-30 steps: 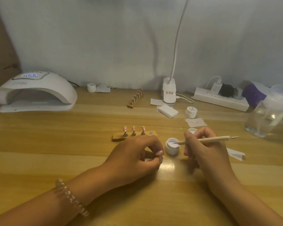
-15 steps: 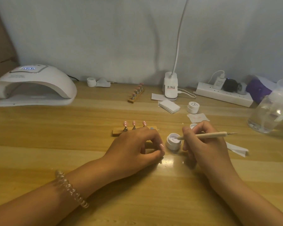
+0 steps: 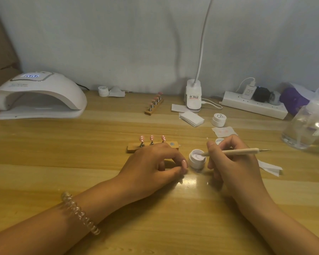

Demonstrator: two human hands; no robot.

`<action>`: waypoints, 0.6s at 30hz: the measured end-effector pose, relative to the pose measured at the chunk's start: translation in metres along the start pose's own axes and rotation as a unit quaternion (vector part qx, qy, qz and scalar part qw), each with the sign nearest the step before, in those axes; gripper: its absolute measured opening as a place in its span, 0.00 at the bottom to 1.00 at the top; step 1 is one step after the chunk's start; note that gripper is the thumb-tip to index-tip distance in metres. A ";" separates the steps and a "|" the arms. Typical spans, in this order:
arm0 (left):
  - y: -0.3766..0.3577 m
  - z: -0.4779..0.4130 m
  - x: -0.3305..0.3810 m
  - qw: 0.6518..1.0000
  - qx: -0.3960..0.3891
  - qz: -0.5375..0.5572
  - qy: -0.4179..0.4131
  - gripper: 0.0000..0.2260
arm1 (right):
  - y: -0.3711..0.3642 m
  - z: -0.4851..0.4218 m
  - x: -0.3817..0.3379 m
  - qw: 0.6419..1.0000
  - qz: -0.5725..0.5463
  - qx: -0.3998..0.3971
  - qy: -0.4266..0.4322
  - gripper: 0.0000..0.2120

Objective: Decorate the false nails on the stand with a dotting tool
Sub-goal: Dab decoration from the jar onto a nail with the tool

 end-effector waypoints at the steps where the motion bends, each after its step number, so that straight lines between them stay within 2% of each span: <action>1: 0.000 0.000 0.000 1.000 -0.001 -0.001 0.001 0.02 | 0.002 -0.001 0.001 1.000 -0.013 0.007 -0.002 0.14; 5: -0.002 0.001 0.000 1.000 -0.008 -0.015 0.004 0.02 | 0.005 -0.002 0.003 0.997 -0.067 0.018 -0.015 0.14; 14: -0.001 0.001 0.001 1.000 -0.002 0.010 0.008 0.04 | 0.005 0.002 -0.002 0.998 -0.067 0.009 -0.005 0.13; 18: 0.000 0.001 0.001 1.000 0.001 0.006 0.006 0.04 | 0.008 0.005 -0.008 0.990 -0.138 0.007 -0.021 0.10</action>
Point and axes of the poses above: each hand's wrist, its own z-axis away from the middle knuckle, its own y-axis out of the back of the hand, x = y × z, the point moved 7 cm from there along -z, towards the middle knuckle, and after that the axes turned 7 degrees about -y, right-handed, at the moved point
